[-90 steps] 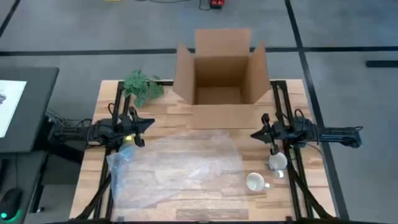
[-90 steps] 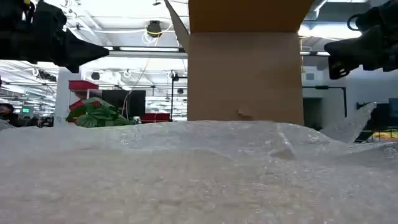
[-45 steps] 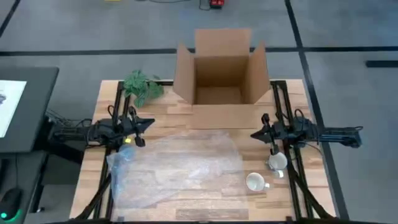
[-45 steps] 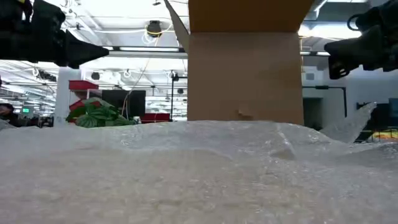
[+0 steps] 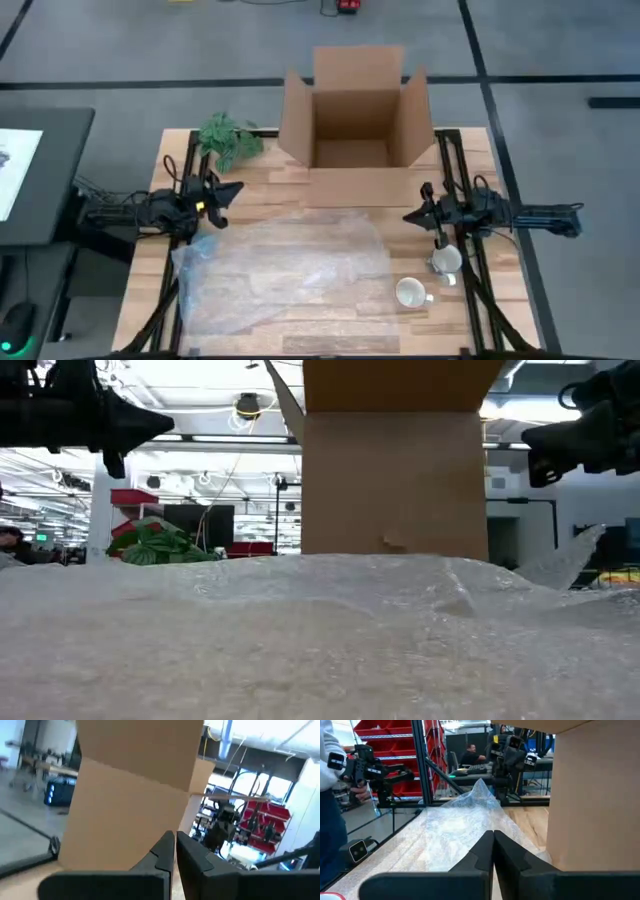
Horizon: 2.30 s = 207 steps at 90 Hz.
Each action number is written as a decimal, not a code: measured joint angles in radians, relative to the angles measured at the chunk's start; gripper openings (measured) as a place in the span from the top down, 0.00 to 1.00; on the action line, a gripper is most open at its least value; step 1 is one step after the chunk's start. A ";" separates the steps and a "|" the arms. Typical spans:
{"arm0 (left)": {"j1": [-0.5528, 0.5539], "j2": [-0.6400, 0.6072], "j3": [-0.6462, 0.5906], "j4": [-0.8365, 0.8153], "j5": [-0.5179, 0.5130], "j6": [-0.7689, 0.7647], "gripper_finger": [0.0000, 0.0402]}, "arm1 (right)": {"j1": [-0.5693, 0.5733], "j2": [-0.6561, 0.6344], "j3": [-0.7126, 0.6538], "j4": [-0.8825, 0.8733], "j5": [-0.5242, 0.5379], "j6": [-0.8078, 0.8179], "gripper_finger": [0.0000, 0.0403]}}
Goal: Wrap mug
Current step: Wrap the white mug with bubble wrap
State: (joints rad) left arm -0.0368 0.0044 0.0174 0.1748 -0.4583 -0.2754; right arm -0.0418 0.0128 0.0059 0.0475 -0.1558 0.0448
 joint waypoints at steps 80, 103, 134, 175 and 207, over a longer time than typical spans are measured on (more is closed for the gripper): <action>0.000 0.011 0.000 -0.104 0.056 0.075 1.00 | 0.000 0.001 0.000 0.157 0.000 -0.124 1.00; 0.000 0.011 0.000 -0.108 0.056 0.135 1.00 | -0.030 0.000 0.151 0.354 0.101 0.415 1.00; 0.000 0.011 0.000 -0.110 0.056 0.150 1.00 | -0.031 0.235 0.601 -0.162 -0.062 0.458 1.00; 0.000 0.011 0.000 -0.110 0.056 0.085 1.00 | 0.095 0.677 1.022 -0.528 -0.347 0.505 1.00; 0.000 0.011 0.000 -0.110 0.056 0.080 1.00 | 0.438 0.971 1.297 -0.821 -0.081 0.512 1.00</action>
State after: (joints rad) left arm -0.0372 0.0149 0.0177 0.0650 -0.4023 -0.1958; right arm 0.3957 0.9838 1.3025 -0.7740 -0.2364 0.5568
